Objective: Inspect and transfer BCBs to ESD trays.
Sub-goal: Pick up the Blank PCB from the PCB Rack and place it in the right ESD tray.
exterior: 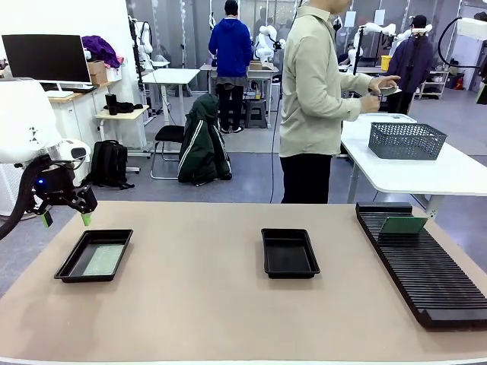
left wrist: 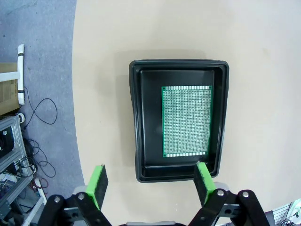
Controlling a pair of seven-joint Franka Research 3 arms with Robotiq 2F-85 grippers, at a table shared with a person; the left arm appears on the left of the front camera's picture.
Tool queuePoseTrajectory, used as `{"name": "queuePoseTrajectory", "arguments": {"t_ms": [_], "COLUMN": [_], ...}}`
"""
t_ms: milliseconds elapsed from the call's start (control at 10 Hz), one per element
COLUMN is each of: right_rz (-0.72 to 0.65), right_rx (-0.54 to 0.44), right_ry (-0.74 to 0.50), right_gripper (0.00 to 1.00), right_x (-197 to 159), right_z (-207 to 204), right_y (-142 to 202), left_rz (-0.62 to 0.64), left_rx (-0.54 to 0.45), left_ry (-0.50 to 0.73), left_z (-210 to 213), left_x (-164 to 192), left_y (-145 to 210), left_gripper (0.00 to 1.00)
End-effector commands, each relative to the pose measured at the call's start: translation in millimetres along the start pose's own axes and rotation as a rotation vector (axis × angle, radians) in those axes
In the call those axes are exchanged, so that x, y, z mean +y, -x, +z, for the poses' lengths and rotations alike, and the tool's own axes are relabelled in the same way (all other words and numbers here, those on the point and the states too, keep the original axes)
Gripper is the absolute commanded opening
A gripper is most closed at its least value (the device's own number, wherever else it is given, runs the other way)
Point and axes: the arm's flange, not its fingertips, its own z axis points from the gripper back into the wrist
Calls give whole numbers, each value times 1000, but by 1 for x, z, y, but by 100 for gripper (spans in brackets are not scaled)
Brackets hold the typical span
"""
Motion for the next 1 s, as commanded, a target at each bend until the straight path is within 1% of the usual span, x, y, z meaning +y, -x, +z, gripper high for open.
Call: {"name": "queuePoseTrajectory", "arguments": {"t_ms": [0, 600, 700, 900], "right_rz": [-16, -2, -16, 12], "right_rx": [-1, 0, 5, -4], "right_ry": [0, 0, 24, 41], "right_gripper": [100, 100, 100, 100], "right_x": [1, 0, -3, -4], "right_z": [0, 0, -10, -34], "right_y": [0, 0, 1, 1], "left_rz": [-1, -1, -1, -1], "left_rx": [-9, -9, -9, -9], "left_ry": [7, 7, 7, 7], "left_z": [-2, -2, -2, -2], "left_x": [0, 0, 0, 0], "left_y": [1, 1, 1, 1], "left_gripper": [97, 97, 97, 97]}}
